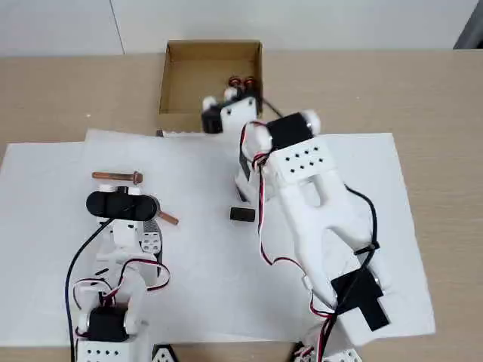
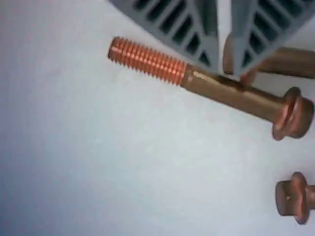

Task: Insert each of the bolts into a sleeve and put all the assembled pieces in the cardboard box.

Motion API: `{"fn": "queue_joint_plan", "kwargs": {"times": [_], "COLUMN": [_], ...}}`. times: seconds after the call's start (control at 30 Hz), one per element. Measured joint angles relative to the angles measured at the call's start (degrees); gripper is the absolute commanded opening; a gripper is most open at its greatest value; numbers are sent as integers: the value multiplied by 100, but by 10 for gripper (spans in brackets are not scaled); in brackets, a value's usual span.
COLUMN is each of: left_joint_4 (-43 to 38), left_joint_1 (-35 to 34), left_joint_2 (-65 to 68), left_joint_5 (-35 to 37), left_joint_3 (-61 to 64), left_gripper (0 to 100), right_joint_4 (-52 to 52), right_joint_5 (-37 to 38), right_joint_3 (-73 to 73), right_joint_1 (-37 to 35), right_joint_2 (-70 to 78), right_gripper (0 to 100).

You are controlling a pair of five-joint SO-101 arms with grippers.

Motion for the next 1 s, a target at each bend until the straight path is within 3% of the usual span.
{"fn": "queue_joint_plan", "kwargs": {"times": [0.33, 0.6, 1.0], "left_joint_4": [0, 0, 0], "left_joint_1": [0, 0, 0], "left_joint_2": [0, 0, 0], "left_joint_5": [0, 0, 0], "left_joint_3": [9, 9, 9], "left_gripper": [6, 6, 6], "right_joint_4": [-158, -800, -1793], "right_joint_5": [2057, 2910, 3596], "right_joint_3": [870, 1310, 1591], "right_joint_1": [-132, -615, -633], "right_joint_2": [0, 0, 352], "right_gripper": [136, 136, 136]}}
